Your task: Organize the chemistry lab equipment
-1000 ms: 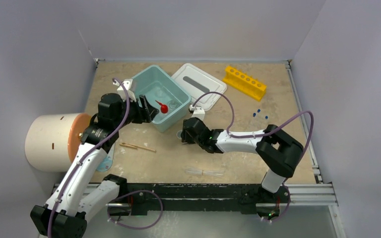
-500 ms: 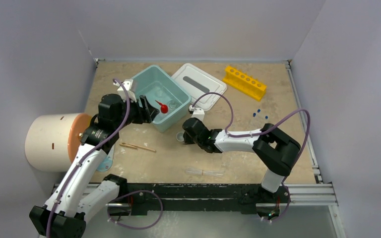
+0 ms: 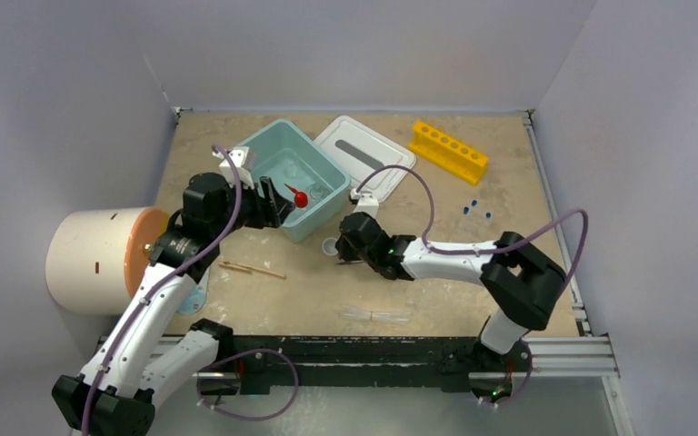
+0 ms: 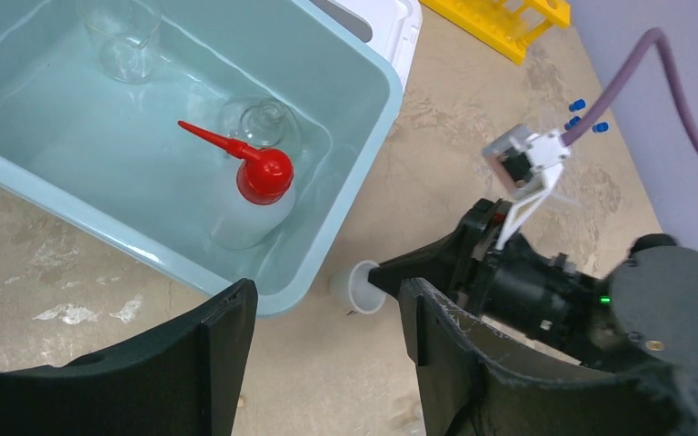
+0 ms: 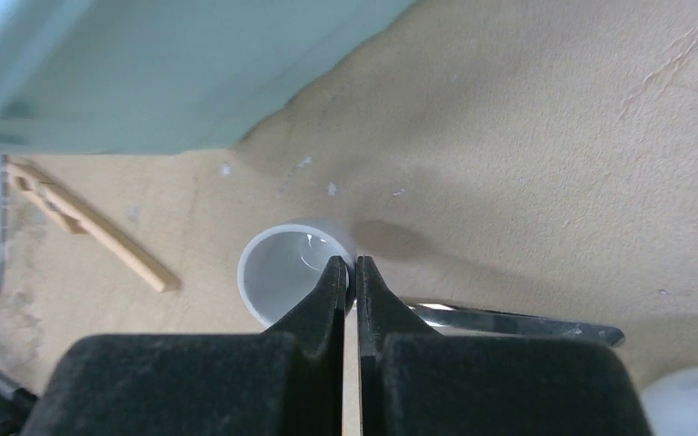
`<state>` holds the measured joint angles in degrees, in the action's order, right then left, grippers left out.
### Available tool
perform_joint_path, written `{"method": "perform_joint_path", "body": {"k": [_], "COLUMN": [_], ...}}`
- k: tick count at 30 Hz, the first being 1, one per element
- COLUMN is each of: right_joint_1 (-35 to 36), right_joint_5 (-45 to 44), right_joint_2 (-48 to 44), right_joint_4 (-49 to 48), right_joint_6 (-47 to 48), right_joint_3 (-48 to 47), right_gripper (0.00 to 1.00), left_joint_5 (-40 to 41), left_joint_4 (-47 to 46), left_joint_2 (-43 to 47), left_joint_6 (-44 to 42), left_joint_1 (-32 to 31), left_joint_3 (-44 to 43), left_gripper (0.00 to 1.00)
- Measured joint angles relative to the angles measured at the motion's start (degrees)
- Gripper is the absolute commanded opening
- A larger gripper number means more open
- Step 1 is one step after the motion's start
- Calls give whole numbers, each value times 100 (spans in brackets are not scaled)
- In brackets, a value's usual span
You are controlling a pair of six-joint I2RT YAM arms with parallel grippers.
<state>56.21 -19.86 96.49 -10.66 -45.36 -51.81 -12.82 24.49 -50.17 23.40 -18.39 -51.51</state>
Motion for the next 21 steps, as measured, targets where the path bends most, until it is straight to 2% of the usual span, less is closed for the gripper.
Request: {"method": "perform_joint_path", "body": {"k": [9, 15, 21], "right_joint_1": [0, 0, 0], "right_joint_5": [-7, -13, -125], "right_joint_2": [-1300, -2146, -2662], "right_joint_4": [203, 533, 1010], "right_joint_6": [179, 413, 726], "right_joint_3": [50, 37, -264], "right_gripper": [0, 0, 0], "left_joint_5": [114, 750, 1484], "left_joint_4": [214, 393, 522], "left_joint_2": [-247, -640, -1513], "left_joint_6": [-2, 48, -13], "left_joint_1": [-46, -46, -46], "left_joint_3": [-234, -881, -1873], "left_gripper": [60, 61, 62]}}
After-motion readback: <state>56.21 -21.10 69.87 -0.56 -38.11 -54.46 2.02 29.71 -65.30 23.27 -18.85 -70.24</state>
